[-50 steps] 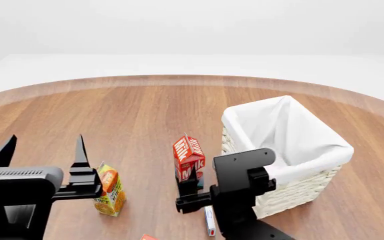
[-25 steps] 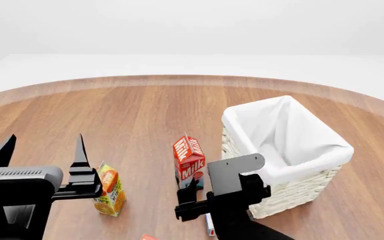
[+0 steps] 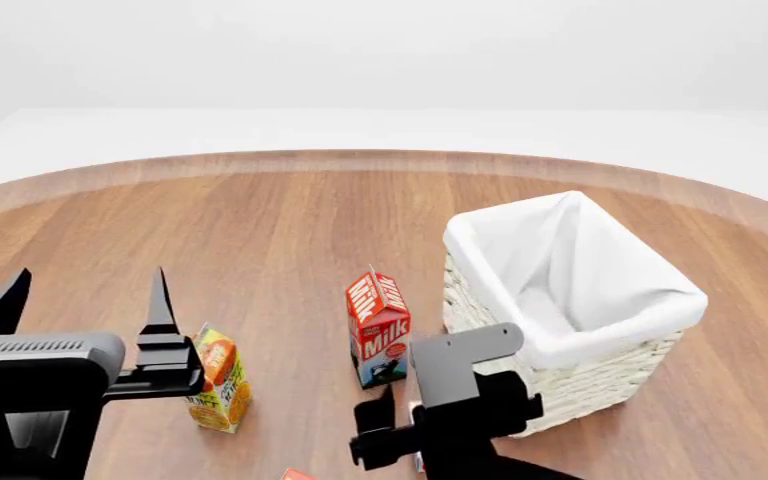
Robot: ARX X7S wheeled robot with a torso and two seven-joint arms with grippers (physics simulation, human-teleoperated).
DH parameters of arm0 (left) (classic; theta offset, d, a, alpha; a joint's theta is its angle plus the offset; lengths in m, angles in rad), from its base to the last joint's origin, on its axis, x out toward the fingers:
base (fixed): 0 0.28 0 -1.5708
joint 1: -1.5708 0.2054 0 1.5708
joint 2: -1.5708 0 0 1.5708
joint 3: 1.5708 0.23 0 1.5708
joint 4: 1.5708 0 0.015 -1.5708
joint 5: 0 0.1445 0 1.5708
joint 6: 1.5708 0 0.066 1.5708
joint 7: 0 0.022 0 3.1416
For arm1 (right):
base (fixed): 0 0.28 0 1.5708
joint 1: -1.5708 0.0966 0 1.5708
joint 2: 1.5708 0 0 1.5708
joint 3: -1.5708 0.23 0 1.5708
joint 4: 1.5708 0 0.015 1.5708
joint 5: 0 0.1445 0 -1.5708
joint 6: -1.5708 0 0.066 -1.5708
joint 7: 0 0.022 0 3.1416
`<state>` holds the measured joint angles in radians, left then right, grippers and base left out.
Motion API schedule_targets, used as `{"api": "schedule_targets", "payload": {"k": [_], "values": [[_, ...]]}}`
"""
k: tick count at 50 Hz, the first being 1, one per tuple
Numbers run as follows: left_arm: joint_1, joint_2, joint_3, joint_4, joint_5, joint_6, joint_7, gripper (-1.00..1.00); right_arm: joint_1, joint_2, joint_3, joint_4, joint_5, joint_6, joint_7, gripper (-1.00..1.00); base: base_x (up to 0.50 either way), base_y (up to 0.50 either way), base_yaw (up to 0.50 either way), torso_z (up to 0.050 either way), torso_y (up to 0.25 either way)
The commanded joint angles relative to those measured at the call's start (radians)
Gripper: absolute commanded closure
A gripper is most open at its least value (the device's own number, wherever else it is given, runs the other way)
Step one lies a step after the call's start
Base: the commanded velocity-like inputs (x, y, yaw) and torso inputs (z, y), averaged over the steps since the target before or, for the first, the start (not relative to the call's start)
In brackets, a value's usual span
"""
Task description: Pick up the cream cheese box and the butter, and put them in the basket.
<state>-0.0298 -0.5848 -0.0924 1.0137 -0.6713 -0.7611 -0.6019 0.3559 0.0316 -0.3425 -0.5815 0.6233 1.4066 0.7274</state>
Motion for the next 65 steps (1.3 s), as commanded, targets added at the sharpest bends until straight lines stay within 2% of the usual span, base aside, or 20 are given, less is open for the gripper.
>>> {"api": "schedule_targets", "payload": {"k": [1,19,65], "values": [[-0.001,-0.013,0.010,-0.003,-0.007,0.012,-0.015,-1.00,0.013,-0.022,0.038,0.002,0.083,0.093,0.099,-1.00,0.00,0.00,0.00,0.000,0.000],[0.001,-0.033,0.023,-0.007,-0.019,0.032,-0.034,-1.00,0.075,-0.018,0.090,0.140,0.374,0.116,0.301,-1.00,0.00,0.00,0.00,0.000,0.000],[0.004,-0.073,0.044,-0.012,-0.049,0.071,-0.078,-1.00,0.172,0.031,-0.061,0.464,0.381,-0.111,0.284,-1.00,0.00,0.00,0.00,0.000,0.000]]}}
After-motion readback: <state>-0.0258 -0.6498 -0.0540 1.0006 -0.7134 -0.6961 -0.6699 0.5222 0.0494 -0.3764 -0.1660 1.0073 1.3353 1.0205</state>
